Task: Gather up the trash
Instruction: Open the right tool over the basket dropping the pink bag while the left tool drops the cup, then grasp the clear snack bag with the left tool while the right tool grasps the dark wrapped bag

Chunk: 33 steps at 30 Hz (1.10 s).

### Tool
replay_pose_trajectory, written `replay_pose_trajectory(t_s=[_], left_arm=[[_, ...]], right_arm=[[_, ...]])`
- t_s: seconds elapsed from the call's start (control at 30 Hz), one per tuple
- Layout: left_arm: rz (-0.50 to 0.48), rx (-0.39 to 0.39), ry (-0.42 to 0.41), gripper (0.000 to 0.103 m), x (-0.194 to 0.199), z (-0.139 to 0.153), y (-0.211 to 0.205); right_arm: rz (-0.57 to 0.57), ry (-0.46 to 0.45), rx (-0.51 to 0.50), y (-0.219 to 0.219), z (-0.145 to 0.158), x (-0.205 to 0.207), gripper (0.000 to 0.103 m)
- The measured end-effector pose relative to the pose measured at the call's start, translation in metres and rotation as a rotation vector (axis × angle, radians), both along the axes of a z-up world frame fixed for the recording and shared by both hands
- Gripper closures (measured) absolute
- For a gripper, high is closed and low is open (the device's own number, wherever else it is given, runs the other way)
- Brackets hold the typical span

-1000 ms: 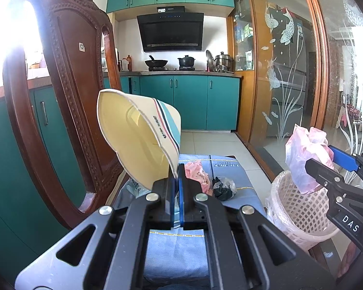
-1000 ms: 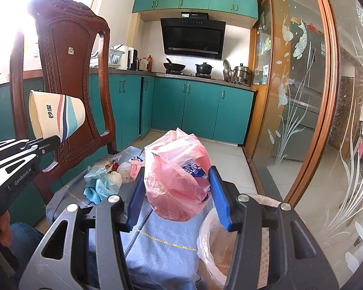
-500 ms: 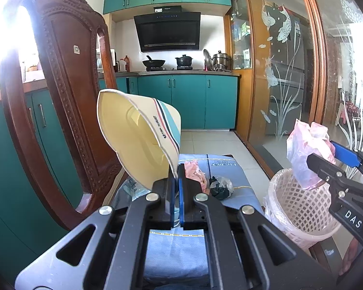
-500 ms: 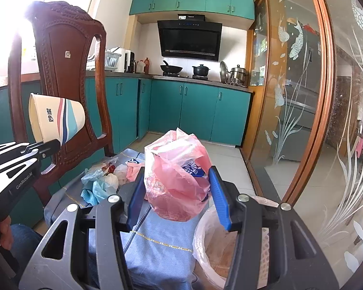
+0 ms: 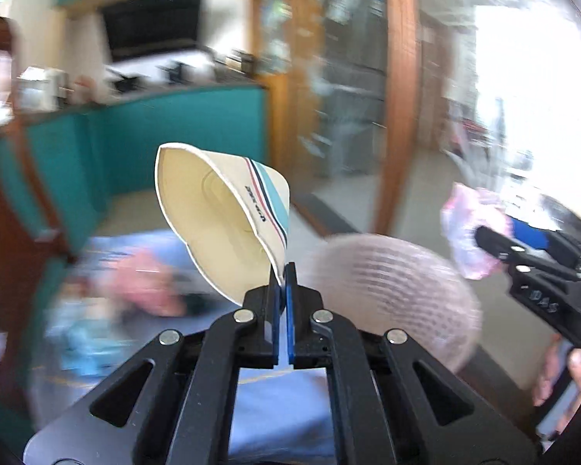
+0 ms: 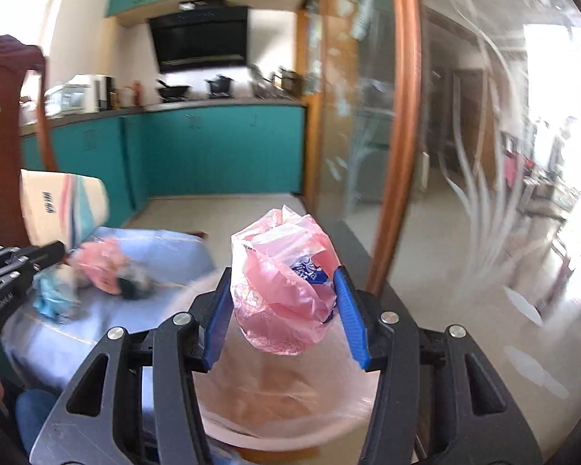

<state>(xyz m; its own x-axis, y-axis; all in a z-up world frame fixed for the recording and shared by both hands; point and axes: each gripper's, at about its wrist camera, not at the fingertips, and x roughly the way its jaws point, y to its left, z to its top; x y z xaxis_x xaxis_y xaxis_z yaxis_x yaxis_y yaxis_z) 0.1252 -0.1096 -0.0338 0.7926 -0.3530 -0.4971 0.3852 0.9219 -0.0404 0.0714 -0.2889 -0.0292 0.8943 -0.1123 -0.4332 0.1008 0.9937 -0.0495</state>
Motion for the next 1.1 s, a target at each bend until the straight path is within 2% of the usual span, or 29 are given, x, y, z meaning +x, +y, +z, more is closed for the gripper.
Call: replay_pose_trajectory(t_s=[0.13,0.27,0.3,0.33,0.37,0.4,0.5,0.53,0.63,0.67,0.77,0.87,0.93,1.0,1.1], left_arm=[[-0.141,-0.019,0.108,0.099,0.029,-0.022,-0.044],[-0.171,-0.032,0.179,0.097,0.049,-0.039,-0.060],[-0.173,-0.037,0.192,0.089,0.054,-0.043,-0.060],[-0.180,-0.041,0.210,0.066,0.058,-0.045,-0.058],[-0.161,-0.044,0.212,0.053,0.060,-0.046,-0.053],[-0.130,-0.059,0.195,0.043,0.060,-0.045,-0.046],[-0.072,-0.069,0.186,0.041,0.061,-0.043,-0.020],[-0.031,-0.066,0.182,0.041,0.062,-0.042,-0.008],[0.115,-0.045,0.147,0.038,0.063,-0.038,0.035],[0.154,-0.034,0.137,0.038,0.061,-0.038,0.047],[0.358,0.049,0.098,0.037,0.062,-0.041,0.107],[0.513,0.081,0.129,0.036,0.075,-0.048,0.166],[0.579,0.053,0.166,0.025,0.088,-0.054,0.205],[0.616,0.029,0.197,0.020,0.098,-0.061,0.228],[0.614,-0.057,0.214,0.015,0.106,-0.064,0.253]], right_arm=[[-0.073,0.034,0.008,-0.026,-0.011,0.000,0.052],[-0.091,0.058,0.015,-0.036,-0.018,0.005,0.052],[-0.090,0.062,0.015,-0.035,-0.020,0.008,0.052],[-0.088,0.068,0.017,-0.034,-0.023,0.012,0.052],[-0.086,0.074,0.019,-0.033,-0.025,0.015,0.052],[-0.081,0.083,0.025,-0.030,-0.028,0.020,0.051],[-0.057,0.103,0.035,-0.024,-0.034,0.031,0.042],[-0.046,0.121,0.028,-0.017,-0.038,0.037,0.032],[-0.026,0.140,0.007,-0.003,-0.043,0.045,0.019],[-0.012,0.140,0.005,0.004,-0.044,0.048,0.018],[0.041,0.129,0.021,0.022,-0.041,0.054,0.017],[0.113,0.127,0.018,0.050,-0.037,0.069,0.018],[0.176,0.133,0.043,0.074,-0.035,0.083,0.018],[0.253,0.137,0.079,0.104,-0.035,0.102,0.017],[0.335,0.184,0.094,0.149,-0.047,0.139,0.017]])
